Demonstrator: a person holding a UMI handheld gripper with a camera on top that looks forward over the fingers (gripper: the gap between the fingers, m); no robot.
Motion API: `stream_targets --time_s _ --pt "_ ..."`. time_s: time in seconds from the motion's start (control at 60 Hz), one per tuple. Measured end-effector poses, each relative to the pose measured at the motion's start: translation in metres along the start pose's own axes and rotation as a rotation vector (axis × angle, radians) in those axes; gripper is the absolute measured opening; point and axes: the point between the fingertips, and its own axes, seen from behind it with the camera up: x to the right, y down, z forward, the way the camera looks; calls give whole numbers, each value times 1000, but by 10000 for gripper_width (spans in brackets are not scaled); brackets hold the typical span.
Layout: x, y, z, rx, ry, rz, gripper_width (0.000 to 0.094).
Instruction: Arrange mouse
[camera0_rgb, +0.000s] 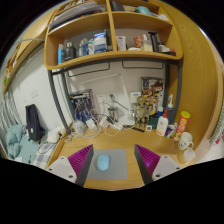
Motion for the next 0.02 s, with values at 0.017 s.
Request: stream_targets --time_s 0.017 --pt "2 0 -2 4 0 0 823"
